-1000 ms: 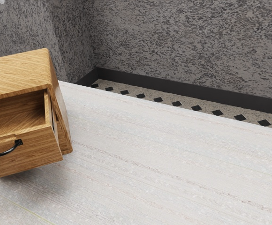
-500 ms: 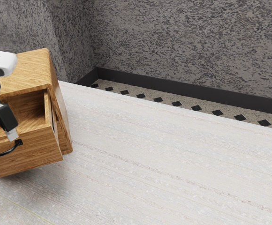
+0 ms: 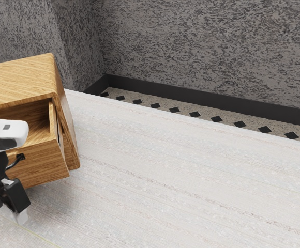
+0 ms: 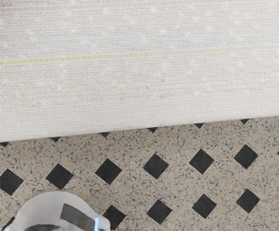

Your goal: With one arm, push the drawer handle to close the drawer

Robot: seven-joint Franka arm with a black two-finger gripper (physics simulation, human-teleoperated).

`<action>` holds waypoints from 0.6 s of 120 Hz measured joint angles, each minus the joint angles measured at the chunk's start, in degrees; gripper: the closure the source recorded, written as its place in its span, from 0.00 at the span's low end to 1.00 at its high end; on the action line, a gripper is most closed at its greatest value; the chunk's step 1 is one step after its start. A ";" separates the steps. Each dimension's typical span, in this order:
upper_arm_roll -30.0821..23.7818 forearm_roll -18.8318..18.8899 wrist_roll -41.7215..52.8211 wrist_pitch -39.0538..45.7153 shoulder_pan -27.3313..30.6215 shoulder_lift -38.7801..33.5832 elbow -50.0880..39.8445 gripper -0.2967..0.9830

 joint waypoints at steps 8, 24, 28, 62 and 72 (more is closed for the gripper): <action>-0.67 -1.82 -5.71 0.93 0.98 0.03 -0.37 0.25; 1.83 -0.31 -15.60 1.90 5.78 -1.76 -0.90 0.25; 1.76 0.05 -17.69 1.43 6.91 -2.86 -1.58 0.25; 2.09 3.06 -31.22 0.02 9.20 -7.18 -6.72 0.29; 2.61 4.35 -33.92 0.61 9.56 -7.00 -6.70 0.46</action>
